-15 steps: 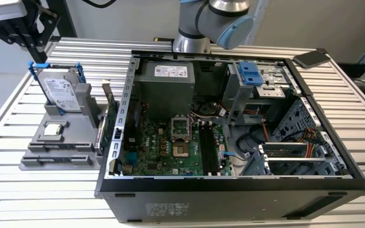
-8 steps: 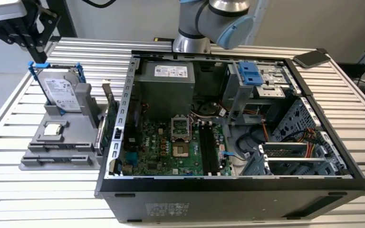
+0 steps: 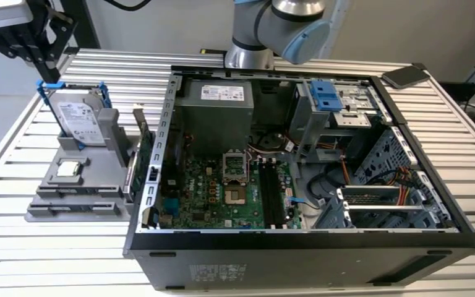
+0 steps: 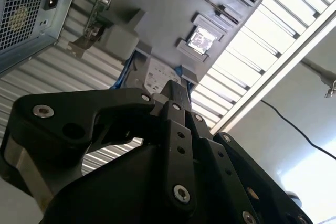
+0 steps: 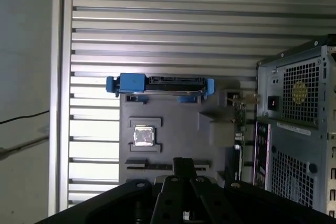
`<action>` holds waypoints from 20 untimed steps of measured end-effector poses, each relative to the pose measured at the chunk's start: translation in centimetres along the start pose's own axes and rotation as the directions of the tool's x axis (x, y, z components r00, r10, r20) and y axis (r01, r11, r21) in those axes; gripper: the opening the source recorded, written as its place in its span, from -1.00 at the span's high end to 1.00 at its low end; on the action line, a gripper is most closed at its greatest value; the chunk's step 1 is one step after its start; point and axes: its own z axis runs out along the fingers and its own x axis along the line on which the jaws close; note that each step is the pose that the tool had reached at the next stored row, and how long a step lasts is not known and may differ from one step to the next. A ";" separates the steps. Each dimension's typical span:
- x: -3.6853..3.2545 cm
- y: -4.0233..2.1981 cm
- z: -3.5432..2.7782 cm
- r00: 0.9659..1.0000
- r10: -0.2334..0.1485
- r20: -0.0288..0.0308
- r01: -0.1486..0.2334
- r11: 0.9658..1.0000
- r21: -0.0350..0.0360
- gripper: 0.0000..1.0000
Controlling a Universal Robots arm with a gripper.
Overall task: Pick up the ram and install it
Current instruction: 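Reach for the ram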
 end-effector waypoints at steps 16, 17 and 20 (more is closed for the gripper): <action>0.57 -1.62 -0.09 1.000 0.000 0.000 0.000 1.000 0.000 1.00; 0.58 -1.76 -0.10 1.000 0.000 0.000 0.000 1.000 0.000 1.00; 0.60 -2.28 -0.12 1.000 0.000 0.000 0.000 1.000 0.000 1.00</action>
